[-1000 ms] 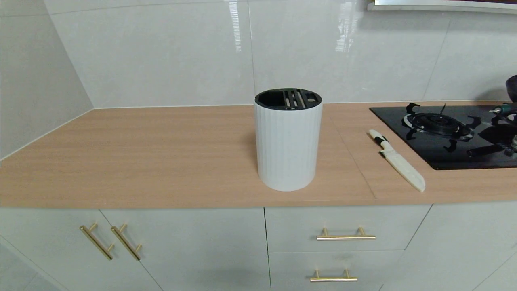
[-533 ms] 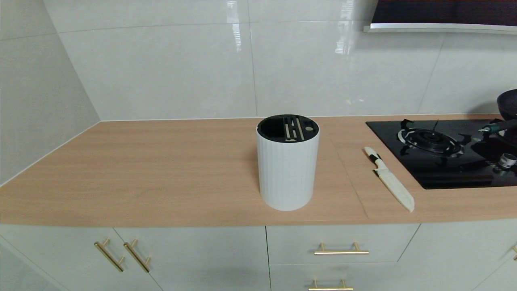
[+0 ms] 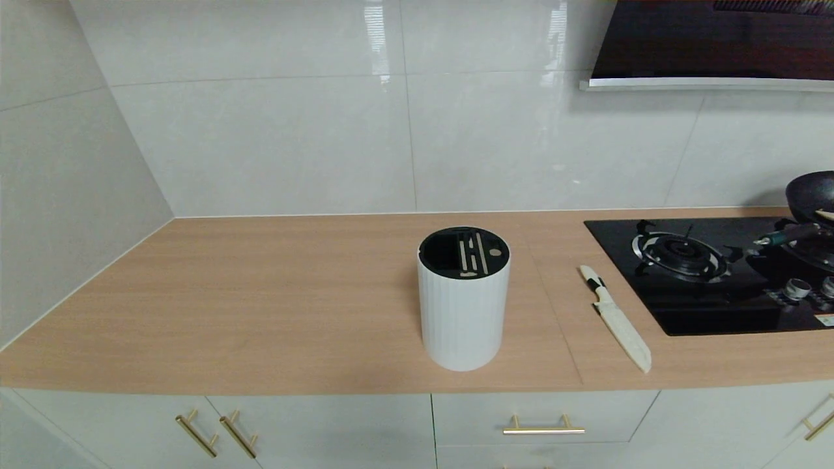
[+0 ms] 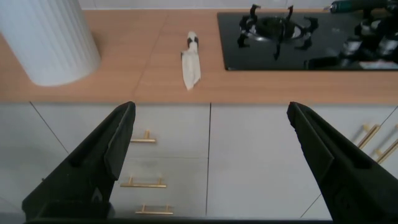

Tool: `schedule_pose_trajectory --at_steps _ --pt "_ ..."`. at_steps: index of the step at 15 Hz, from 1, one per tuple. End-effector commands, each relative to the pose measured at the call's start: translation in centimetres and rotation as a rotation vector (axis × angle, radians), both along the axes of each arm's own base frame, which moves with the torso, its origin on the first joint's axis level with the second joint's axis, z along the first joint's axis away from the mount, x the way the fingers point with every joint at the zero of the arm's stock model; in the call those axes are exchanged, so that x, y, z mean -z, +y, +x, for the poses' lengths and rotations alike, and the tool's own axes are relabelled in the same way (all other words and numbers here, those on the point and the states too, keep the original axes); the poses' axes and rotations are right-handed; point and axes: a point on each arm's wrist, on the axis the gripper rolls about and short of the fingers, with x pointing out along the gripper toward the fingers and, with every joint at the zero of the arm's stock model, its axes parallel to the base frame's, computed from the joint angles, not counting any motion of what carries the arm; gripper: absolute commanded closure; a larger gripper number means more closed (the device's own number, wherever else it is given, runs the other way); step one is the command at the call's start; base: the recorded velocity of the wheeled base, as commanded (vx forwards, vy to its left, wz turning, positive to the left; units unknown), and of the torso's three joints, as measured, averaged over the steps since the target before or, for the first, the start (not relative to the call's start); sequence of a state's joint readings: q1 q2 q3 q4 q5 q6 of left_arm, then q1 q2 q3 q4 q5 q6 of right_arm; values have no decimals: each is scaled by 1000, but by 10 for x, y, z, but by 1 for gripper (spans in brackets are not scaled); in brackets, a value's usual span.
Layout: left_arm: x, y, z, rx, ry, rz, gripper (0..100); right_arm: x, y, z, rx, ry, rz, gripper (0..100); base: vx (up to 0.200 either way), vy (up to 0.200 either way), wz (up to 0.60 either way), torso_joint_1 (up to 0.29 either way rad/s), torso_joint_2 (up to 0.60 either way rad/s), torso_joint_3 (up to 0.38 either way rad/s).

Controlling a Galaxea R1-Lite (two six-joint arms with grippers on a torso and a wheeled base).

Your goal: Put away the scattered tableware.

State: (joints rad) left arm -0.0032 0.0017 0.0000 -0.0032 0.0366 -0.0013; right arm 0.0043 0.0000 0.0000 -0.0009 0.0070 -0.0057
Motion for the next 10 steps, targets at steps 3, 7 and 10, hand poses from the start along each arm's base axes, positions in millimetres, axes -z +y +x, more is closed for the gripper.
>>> schedule_pose_trajectory --at_steps 3,7,10 --pt "0 0 0 0 0 0 0 0 0 0 -1 1 0 0 0 0 0 238 -481 -253" --pt "0 0 0 0 0 0 0 0 0 0 -1 2 0 0 0 0 0 190 -382 -199" --pt "0 0 0 0 0 0 0 0 0 0 1 1 1 0 0 0 0 175 -356 -181"
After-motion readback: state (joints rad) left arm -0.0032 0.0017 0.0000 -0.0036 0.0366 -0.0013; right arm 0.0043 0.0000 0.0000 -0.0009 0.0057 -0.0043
